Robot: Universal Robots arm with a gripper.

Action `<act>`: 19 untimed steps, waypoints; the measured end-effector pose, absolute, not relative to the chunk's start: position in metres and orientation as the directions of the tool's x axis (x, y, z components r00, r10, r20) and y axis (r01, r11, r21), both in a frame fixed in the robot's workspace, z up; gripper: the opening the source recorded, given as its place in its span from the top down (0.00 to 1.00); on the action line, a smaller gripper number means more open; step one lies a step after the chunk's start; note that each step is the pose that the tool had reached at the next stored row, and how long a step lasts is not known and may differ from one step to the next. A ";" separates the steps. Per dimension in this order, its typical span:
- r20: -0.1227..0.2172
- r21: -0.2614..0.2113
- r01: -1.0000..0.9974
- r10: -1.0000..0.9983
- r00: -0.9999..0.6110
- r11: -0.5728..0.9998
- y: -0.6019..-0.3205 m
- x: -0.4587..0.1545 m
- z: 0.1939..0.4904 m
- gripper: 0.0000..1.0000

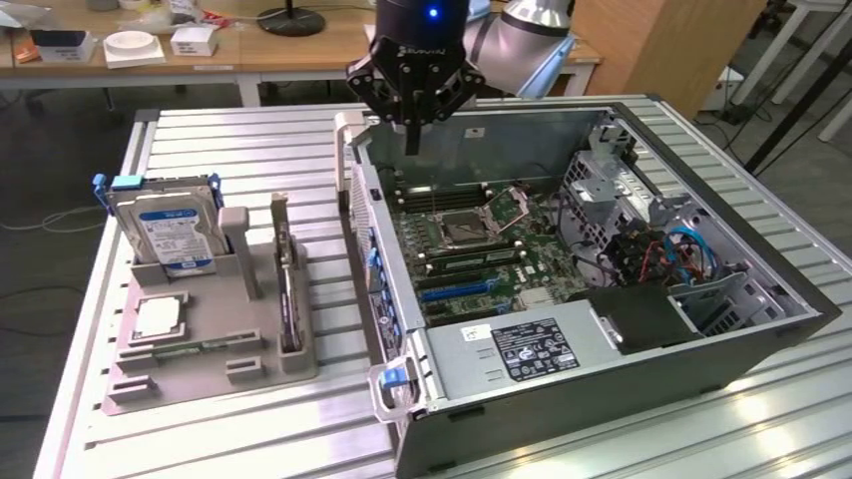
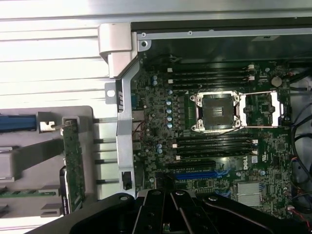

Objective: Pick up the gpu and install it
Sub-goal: 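Reach for the gpu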

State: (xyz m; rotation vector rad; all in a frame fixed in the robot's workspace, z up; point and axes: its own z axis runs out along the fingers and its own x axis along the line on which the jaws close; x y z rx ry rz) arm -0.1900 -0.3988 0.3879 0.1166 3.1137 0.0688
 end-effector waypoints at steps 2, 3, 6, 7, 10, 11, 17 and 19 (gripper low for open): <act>-0.023 0.045 0.074 0.075 -0.997 0.996 -0.399 -0.191 0.388 0.89; -0.023 0.045 0.074 0.075 -0.997 0.996 -0.399 -0.191 0.388 0.89; -0.023 0.045 0.074 0.075 -0.997 0.996 -0.399 -0.193 0.387 0.89; -0.023 0.045 0.074 0.075 -0.997 0.996 -0.399 -0.193 0.387 0.89; -0.023 0.045 0.074 0.075 -0.997 0.996 -0.399 -0.194 0.387 0.89; -0.023 0.045 0.074 0.075 -0.997 0.996 -0.399 -0.195 0.387 0.89; -0.023 0.045 0.074 0.075 -0.997 0.996 -0.399 -0.197 0.386 0.89; -0.023 0.045 0.074 0.075 -0.997 0.996 -0.399 -0.197 0.386 0.89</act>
